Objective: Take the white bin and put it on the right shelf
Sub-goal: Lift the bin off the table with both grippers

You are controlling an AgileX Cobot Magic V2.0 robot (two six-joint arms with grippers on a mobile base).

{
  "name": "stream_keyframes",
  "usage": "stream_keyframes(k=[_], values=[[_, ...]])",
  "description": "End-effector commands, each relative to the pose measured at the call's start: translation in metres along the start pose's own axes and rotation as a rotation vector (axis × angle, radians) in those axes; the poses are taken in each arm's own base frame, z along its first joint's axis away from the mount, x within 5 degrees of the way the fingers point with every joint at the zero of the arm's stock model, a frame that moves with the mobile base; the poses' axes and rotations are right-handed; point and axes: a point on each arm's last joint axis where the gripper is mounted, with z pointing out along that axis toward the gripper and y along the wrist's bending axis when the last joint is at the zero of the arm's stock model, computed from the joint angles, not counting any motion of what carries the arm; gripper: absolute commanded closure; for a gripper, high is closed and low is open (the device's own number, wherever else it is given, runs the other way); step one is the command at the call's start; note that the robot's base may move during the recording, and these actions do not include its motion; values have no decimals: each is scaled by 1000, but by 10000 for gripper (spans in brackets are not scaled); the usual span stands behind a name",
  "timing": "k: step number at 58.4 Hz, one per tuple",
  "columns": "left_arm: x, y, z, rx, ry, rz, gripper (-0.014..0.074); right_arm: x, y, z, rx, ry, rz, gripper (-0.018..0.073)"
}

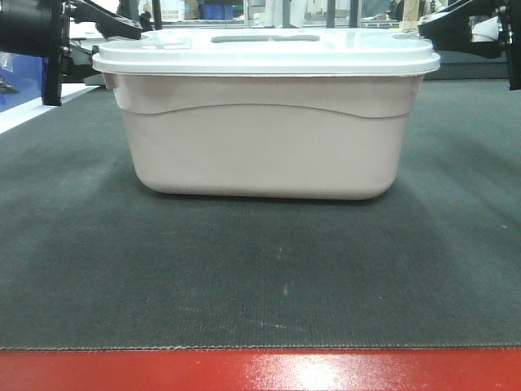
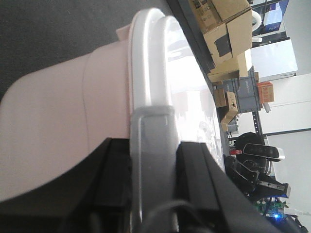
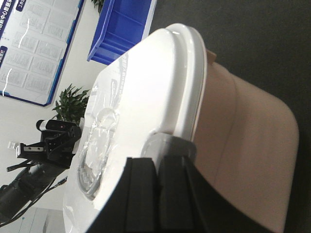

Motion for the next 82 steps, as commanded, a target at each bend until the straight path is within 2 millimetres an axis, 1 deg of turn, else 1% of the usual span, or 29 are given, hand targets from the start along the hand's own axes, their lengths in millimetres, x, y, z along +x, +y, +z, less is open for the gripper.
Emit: stream_keyframes(k=[1,6,10,15,17,19,22,29,34,38,41,44,48,55,63,68,72,82], values=[[0,-41,-5,132,18,92,717,-1,34,-4,-112,18,-73,494],[0,-41,-5,132,18,92,717,-1,34,-4,-110,20,-75,437],[0,-41,-5,132,18,92,717,-1,34,-4,-108,24,-77,333],[0,-41,-5,132,18,92,717,-1,33,-4,-104,27,-79,145],[0,-41,-5,132,18,92,717,0,33,-4,-102,29,-80,85],[0,-41,-5,132,18,92,717,0,33,-2,-101,32,-81,43],[0,-41,-5,132,18,92,717,1,34,-1,-99,34,-82,25],[0,-41,-5,132,18,92,717,4,36,7,-92,44,-87,60],[0,-41,-5,132,18,92,717,8,39,16,-85,53,-92,116],[0,-41,-5,132,18,92,717,10,41,21,-79,55,-96,216],[1,-42,-5,140,26,92,717,10,41,21,-79,54,-98,290],[2,-43,-5,153,38,93,717,10,42,21,-83,56,-100,400],[3,-45,-5,171,55,96,717,10,44,20,-93,61,-103,511],[4,-51,-6,205,79,111,717,11,48,19,-140,70,-94,501],[3,-68,-10,252,108,161,716,11,64,16,-292,78,-66,501],[4,-85,-17,254,115,222,716,8,76,11,-339,46,-69,501],[6,-101,-23,251,121,279,716,7,89,5,-362,24,-90,501],[17,-147,-46,288,117,395,716,11,133,-15,-414,-16,-187,501]])
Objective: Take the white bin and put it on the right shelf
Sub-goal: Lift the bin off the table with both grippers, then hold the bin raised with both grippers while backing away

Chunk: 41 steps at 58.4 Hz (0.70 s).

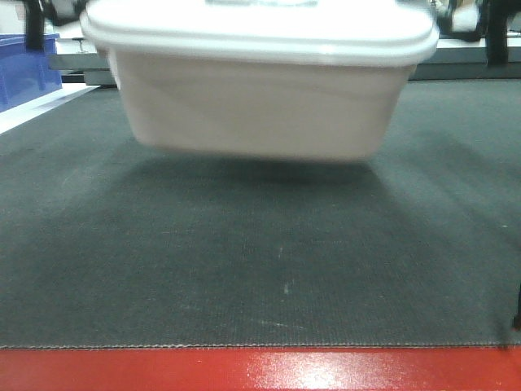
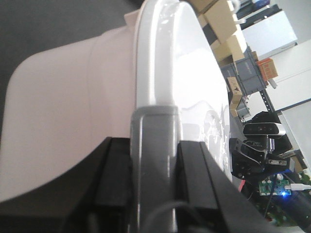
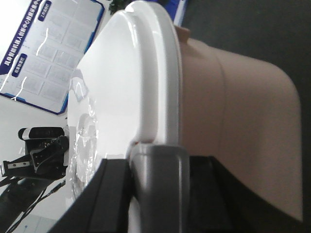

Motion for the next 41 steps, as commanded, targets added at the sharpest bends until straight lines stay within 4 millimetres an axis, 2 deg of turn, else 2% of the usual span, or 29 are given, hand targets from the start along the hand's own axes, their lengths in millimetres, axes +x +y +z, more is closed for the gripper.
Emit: stream_keyframes(k=[1,20,29,41], values=[[7,-84,-17,262,97,153,716,5,90,-18,-348,42,-128,501],[23,-172,-61,340,73,364,716,31,192,-67,-443,-10,-384,501],[33,-204,-79,360,48,445,715,49,226,-88,-470,-26,-487,501],[48,-237,-99,375,26,538,716,73,258,-110,-485,-34,-597,501]])
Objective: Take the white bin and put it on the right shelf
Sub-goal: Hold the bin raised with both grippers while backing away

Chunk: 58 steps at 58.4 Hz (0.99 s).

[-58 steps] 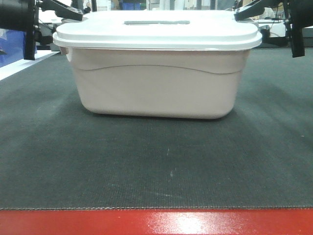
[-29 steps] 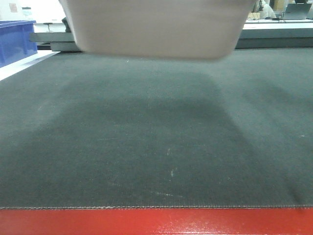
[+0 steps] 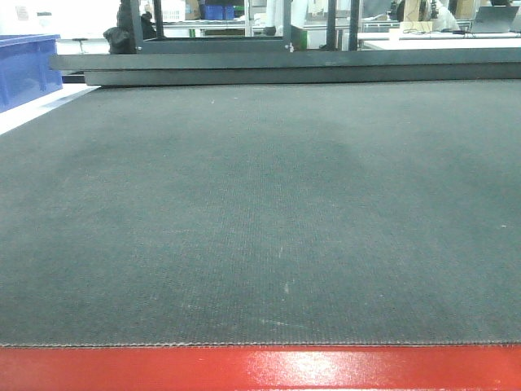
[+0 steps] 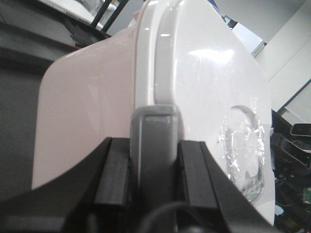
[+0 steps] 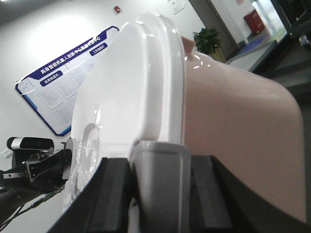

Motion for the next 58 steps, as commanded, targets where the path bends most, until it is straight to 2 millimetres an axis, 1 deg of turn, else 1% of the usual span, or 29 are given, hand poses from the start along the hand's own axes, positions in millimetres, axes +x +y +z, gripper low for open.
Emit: stream_keyframes(k=[1,7,11,17,22,32,58], values=[[11,-72,-14,329,154,113,715,11,73,-16,-385,144,-82,501],[13,-86,-22,318,161,160,716,15,86,-24,-389,145,-120,501],[14,-93,-26,310,167,187,716,18,91,-28,-387,149,-133,501],[15,-101,-30,308,165,212,716,24,94,-33,-379,157,-137,501],[15,-105,-33,310,162,223,716,29,92,-34,-374,162,-125,501],[15,-105,-33,305,166,225,716,30,91,-34,-370,161,-119,501],[15,-103,-32,290,161,228,716,25,86,-32,-308,109,-115,501]])
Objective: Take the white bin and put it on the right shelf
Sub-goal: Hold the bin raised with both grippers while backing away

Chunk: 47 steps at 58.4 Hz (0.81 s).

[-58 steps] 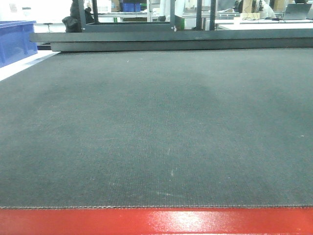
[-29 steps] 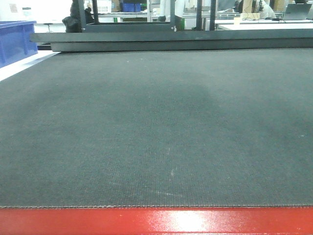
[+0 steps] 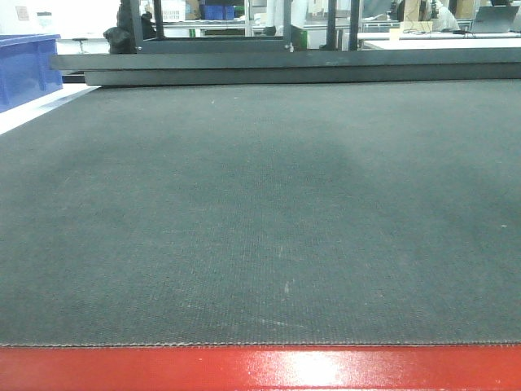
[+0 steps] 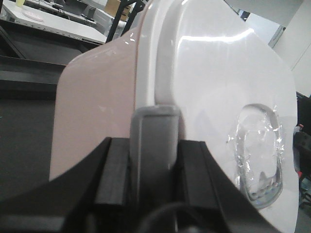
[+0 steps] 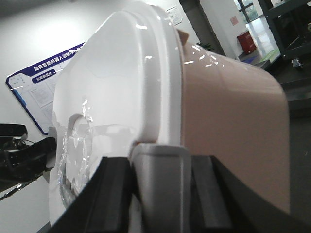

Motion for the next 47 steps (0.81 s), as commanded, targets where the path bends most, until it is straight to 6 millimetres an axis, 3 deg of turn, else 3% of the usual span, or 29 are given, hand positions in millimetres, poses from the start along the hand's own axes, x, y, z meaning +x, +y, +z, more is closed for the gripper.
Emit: stream_keyframes(k=[1,47], values=[[8,-55,-10,352,143,59,716,6,49,-7,-329,108,-38,501],[8,-55,-10,352,143,59,716,5,48,-7,-323,103,-38,501]])
